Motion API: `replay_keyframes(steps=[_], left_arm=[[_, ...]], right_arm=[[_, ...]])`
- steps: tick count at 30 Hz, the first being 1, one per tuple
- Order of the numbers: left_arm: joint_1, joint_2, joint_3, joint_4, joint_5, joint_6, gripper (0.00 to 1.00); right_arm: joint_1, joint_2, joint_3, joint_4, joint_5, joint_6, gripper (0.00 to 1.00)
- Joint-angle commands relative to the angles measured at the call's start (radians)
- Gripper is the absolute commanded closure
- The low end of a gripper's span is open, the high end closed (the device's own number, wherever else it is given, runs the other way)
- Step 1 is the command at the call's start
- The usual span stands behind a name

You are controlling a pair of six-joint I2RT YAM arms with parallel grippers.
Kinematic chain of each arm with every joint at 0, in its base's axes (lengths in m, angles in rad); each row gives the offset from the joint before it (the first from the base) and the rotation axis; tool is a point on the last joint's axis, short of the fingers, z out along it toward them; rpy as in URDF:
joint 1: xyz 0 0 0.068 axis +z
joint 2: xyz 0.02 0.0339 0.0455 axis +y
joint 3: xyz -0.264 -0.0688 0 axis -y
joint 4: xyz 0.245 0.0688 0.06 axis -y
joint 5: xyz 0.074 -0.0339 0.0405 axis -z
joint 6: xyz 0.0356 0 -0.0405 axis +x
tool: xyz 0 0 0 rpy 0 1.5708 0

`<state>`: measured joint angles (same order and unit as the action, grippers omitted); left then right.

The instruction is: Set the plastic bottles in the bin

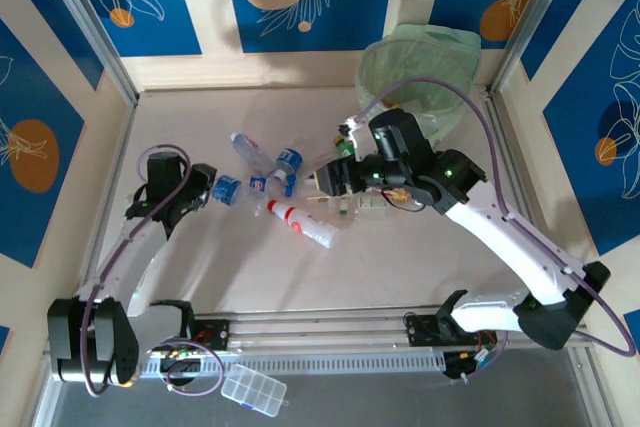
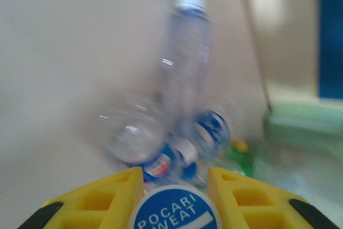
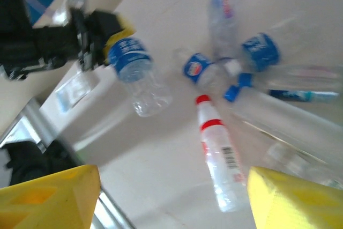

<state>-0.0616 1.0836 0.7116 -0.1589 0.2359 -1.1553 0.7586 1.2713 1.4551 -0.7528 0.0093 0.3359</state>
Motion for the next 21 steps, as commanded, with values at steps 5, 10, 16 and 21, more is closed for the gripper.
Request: replay_keyframes(steps=[5,10,16,21], left_arm=[[-0.104,-0.105,0.112,0.202,0.439,0.356,0.9],[-0.134,-0.142,0.132,0.228,0.542,0.361,0.96],[-0.141,-0.177,0.113,0.299,0.567,0.328,0.96],[-0.143,-0.17,0.113,0.355,0.589,0.294,0.98]], right_arm=[[0.014,0.132,0.114,-0.014,-0.294,-0.076,0.22],[0.058,0.226,0.177,0.022,-0.405,-0.056,0.12],[0.084,0.318,0.197,0.091,-0.445,-0.001,0.1],[0.11,0.365,0.211,0.129,-0.478,0.021,0.1]])
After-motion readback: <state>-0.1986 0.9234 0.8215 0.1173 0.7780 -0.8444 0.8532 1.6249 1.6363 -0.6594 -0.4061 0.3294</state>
